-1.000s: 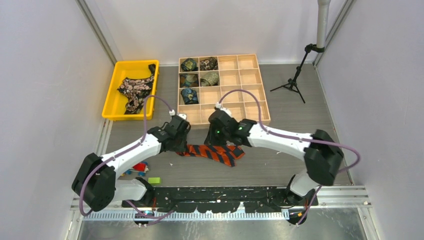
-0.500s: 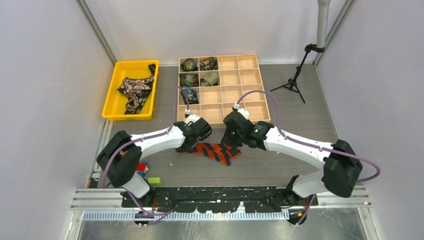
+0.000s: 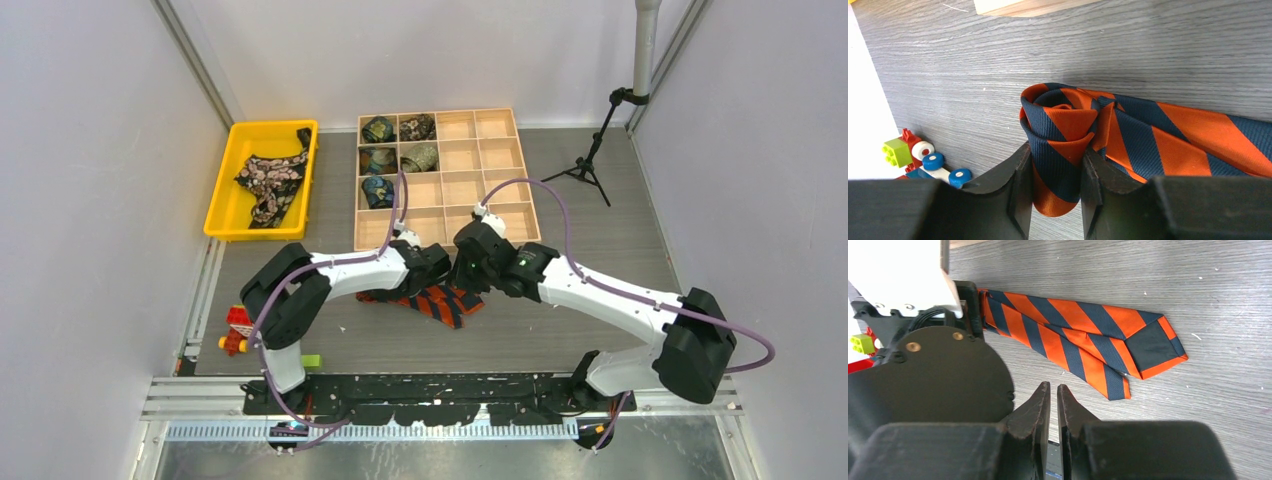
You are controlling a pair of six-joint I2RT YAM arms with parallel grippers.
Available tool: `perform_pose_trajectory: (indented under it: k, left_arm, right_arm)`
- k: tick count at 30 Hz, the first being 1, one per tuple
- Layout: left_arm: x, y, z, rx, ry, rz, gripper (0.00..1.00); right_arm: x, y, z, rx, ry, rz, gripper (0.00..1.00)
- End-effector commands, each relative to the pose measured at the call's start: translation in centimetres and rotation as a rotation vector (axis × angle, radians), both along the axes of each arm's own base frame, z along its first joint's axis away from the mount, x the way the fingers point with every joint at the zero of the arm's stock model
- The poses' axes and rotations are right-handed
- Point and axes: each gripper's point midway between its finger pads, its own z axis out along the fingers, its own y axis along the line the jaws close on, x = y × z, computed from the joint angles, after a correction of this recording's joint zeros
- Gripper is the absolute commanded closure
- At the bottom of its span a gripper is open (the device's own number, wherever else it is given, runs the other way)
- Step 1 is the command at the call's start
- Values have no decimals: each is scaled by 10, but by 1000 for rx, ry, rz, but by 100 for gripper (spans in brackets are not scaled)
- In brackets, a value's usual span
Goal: Roll the ties
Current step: Roll the tie at the center of the board.
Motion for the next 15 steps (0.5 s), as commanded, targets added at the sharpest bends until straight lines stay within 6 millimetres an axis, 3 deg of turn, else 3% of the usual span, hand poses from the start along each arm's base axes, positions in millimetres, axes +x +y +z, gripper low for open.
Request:
perform_pose_trajectory:
  k: [1,15]
  left_arm:
    - [2,-20,0,-52,-22,18,58]
    - [3,-44,22,-176,-4,-17,40]
  right_arm:
    - [6,-5,29,40,-59,-36,84]
    - [6,-16,62,51,-109,-56,84]
